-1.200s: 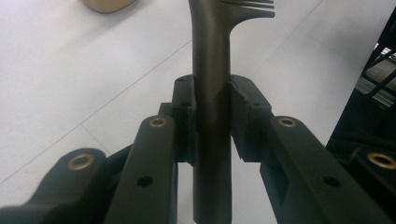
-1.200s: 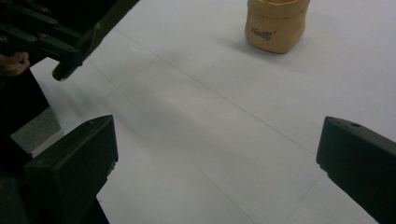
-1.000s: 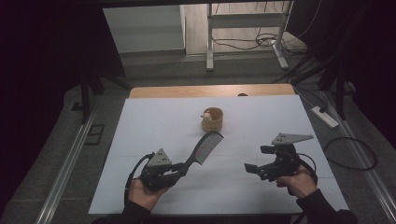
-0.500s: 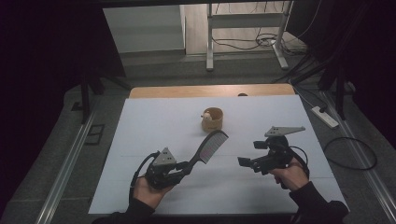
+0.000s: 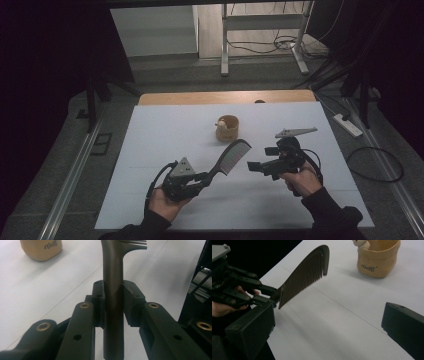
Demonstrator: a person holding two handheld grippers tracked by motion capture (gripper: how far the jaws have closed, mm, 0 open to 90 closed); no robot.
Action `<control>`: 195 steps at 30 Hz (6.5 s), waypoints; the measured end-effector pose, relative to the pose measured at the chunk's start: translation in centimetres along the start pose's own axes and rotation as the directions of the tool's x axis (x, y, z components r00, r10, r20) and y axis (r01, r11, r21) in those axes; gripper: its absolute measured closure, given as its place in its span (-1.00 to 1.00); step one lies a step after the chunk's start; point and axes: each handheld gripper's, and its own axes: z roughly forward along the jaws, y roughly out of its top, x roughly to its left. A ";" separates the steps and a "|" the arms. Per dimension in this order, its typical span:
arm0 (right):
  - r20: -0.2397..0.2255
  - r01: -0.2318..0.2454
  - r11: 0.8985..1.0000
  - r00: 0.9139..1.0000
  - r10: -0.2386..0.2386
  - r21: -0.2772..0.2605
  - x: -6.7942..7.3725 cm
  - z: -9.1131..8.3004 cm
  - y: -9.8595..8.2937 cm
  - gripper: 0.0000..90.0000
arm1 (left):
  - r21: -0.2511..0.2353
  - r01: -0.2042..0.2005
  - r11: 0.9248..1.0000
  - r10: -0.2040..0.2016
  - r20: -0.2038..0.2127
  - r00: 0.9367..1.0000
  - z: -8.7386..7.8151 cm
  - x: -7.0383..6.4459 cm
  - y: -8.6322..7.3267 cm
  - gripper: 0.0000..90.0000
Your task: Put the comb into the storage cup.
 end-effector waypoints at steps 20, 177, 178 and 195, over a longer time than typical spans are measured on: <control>-0.059 -0.048 0.999 0.997 0.047 -0.004 0.0 2.0 2.4 -1.00 | -0.018 -0.040 0.999 0.041 0.058 0.998 1.0 -0.3 0.5 0.60; -0.028 -0.116 0.976 0.993 0.113 -0.185 -5.3 -3.1 7.5 0.87 | -0.031 0.177 0.984 -0.179 -0.115 0.977 -7.5 3.3 -6.6 -1.00; -0.026 -0.116 0.976 0.993 0.113 -0.187 -5.4 -3.1 7.6 0.87 | -0.034 0.179 0.983 -0.182 -0.117 0.976 -7.7 3.3 -6.7 -1.00; 0.017 -0.123 0.969 0.991 0.130 -0.216 -6.0 -3.5 10.2 0.87 | -0.044 0.203 0.978 -0.208 -0.146 0.967 -9.3 3.1 -8.2 -1.00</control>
